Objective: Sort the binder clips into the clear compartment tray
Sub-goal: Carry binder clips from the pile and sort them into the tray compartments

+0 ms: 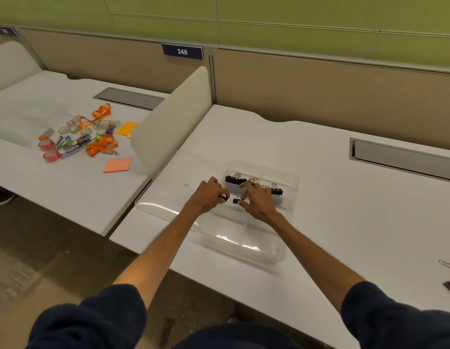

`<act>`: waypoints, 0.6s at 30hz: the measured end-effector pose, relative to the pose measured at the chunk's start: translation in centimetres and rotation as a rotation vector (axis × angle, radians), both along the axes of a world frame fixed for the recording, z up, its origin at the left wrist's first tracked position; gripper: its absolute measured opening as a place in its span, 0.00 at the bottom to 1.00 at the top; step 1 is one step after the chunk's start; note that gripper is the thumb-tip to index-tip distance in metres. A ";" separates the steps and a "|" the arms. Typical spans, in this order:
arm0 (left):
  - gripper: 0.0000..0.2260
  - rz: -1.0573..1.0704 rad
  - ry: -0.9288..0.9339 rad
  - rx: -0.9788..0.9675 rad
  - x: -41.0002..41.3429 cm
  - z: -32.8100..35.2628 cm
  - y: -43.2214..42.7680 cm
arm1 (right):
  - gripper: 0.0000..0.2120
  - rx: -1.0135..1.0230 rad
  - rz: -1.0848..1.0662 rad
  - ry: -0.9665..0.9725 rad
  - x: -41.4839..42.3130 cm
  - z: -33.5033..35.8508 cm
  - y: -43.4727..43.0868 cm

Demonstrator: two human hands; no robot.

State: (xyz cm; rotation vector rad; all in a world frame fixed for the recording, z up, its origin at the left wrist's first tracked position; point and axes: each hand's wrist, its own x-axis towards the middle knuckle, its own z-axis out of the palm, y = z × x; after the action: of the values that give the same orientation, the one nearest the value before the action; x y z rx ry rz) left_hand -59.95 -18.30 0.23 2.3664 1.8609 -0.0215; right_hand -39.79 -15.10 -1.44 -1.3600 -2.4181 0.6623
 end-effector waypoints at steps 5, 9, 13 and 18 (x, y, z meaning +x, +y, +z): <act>0.10 -0.038 0.076 -0.053 -0.1 0.2 0.6 | 0.21 -0.012 0.008 -0.051 -0.7 -0.3 0.3; 0.09 -0.012 0.018 -0.197 0.0 0.0 1.0 | 0.12 -0.086 0.049 -0.098 -1.3 -0.6 0.5; 0.08 0.022 -0.042 -0.336 0.1 0.4 1.5 | 0.08 -0.137 0.087 -0.179 -1.7 -0.7 0.6; 0.15 0.038 0.025 -0.511 0.6 0.8 2.1 | 0.13 -0.185 0.181 -0.357 -2.1 -0.1 0.8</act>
State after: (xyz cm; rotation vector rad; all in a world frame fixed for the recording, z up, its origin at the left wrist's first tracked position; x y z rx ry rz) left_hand -59.32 -16.24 1.08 1.9848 1.6582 -0.4655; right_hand -41.92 -14.29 -1.53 -1.4467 -2.8505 0.7594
